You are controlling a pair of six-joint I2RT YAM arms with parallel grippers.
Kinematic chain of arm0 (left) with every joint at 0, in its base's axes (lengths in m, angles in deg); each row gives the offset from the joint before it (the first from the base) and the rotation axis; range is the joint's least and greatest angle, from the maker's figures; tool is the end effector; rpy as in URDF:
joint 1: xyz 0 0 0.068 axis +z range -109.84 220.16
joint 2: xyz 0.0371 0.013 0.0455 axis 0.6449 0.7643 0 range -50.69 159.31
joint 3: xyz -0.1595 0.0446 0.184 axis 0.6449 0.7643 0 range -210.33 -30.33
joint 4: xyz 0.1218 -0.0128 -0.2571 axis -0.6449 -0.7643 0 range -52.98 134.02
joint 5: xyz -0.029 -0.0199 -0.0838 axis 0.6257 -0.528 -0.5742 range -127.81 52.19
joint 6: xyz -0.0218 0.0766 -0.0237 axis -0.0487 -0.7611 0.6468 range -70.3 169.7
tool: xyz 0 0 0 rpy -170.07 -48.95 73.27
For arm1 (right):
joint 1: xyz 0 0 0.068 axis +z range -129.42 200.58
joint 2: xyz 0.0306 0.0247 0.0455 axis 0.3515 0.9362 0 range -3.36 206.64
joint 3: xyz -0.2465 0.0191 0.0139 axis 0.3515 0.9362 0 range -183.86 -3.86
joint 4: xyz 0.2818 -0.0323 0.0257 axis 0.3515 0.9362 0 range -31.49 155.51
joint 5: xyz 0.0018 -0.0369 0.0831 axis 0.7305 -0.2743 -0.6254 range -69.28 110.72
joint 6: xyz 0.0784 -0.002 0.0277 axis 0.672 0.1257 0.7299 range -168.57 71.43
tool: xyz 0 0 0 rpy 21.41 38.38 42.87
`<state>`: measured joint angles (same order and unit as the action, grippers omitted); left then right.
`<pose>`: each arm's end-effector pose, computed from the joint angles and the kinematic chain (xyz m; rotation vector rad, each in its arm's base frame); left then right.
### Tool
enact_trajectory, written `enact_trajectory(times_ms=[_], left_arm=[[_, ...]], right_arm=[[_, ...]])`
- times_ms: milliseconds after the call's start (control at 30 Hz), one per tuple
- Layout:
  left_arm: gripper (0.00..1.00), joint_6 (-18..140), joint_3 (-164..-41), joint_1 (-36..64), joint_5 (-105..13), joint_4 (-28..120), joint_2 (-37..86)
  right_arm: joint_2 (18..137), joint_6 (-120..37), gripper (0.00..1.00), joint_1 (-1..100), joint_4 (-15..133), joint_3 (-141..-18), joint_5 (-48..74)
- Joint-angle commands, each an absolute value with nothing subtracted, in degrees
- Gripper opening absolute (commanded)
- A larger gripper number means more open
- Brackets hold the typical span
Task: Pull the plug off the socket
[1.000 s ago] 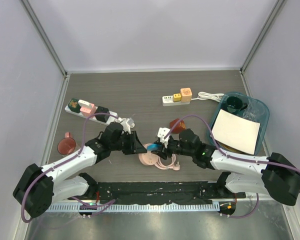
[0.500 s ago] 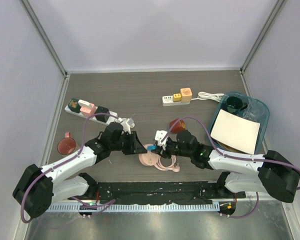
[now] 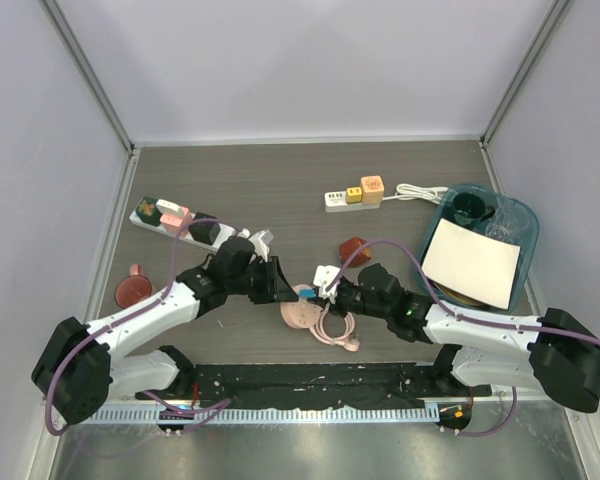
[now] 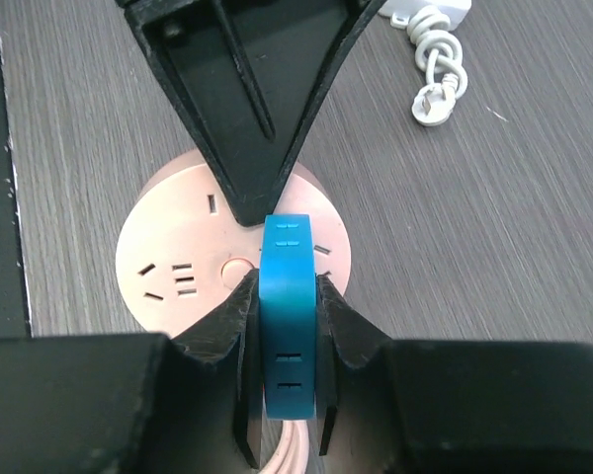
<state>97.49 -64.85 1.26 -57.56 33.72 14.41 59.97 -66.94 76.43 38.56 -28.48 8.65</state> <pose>0.2104 -0.2013 0.1505 0.0044 2.5252 -1.1081 0.1550 0.2556 0.1576 -1.2860 1.4564 0.6399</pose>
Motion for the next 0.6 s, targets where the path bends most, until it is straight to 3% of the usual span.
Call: enact_trajectory(times_ms=[0,300,567], left_arm=[[0.00,96.5,-67.0,2.0,-49.2,28.4,16.7],[0.00,95.1,-67.1,2.0,-46.9,27.2,18.1],[0.00,95.2,-67.4,2.0,-47.1,28.0,19.8]], right_arm=[[56.9,-70.4,0.01,78.8,37.2,-30.2,10.9],[53.8,-74.4,0.01,80.3,39.3,-30.4,14.1],[55.3,-73.0,0.01,80.7,42.4,-32.8,8.8]])
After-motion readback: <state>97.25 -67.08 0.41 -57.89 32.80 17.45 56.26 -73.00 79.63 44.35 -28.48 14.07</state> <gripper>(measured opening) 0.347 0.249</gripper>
